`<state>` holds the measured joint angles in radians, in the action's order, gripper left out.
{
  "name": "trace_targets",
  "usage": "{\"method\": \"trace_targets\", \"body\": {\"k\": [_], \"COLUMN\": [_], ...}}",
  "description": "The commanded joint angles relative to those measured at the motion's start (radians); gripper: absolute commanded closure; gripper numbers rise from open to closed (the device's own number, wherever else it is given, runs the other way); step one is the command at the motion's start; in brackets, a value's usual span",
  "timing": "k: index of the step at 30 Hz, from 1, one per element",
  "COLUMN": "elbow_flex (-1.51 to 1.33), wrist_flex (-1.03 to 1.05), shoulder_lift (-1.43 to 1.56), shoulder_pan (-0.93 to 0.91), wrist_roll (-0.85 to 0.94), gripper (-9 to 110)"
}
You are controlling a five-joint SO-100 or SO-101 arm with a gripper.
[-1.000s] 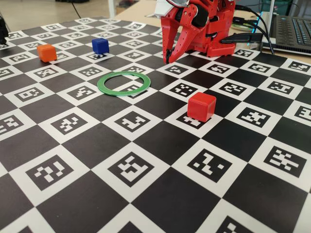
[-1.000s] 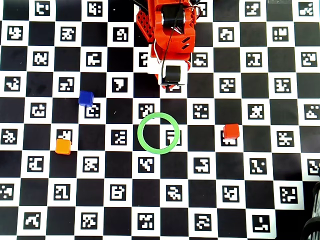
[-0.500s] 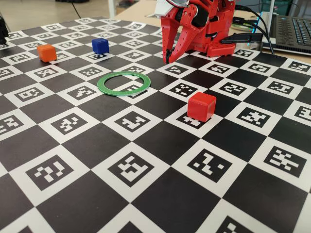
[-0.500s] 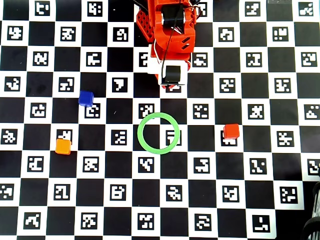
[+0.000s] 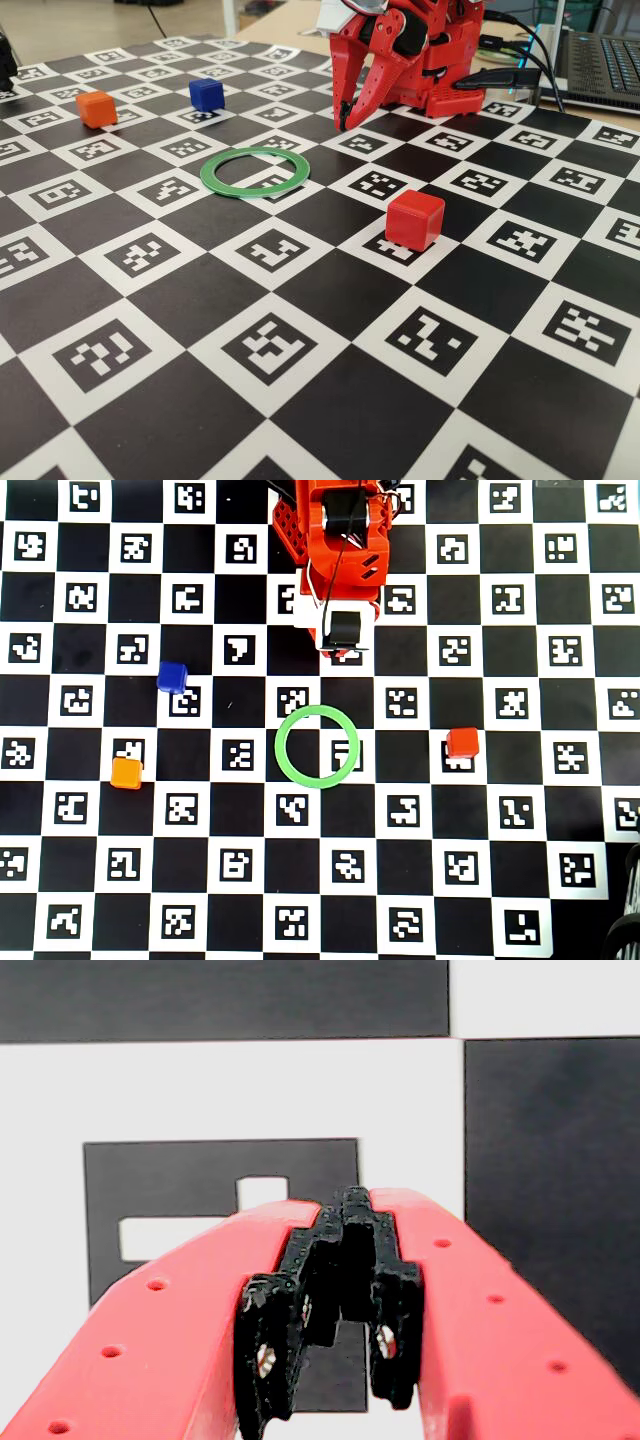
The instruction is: Grab the red cube then put it in the green circle then put the blue cube on top and finally the orange cube on top
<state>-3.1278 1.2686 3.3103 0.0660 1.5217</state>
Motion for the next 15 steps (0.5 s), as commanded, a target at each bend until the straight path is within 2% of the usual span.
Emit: {"method": "trace_targets", "body": {"k": [1,8,15], "elbow_flex": [-0.041,0.011,0.411], "wrist_flex": [0.103,-0.153,-0.225], "shoulder_lift": [0.049,-0.064,-0.410], "shoulder_pan": [0.038,0.037,0.055], "wrist_roll": [0.008,-0.160,-0.563], "gripper": [107,107,107]}}
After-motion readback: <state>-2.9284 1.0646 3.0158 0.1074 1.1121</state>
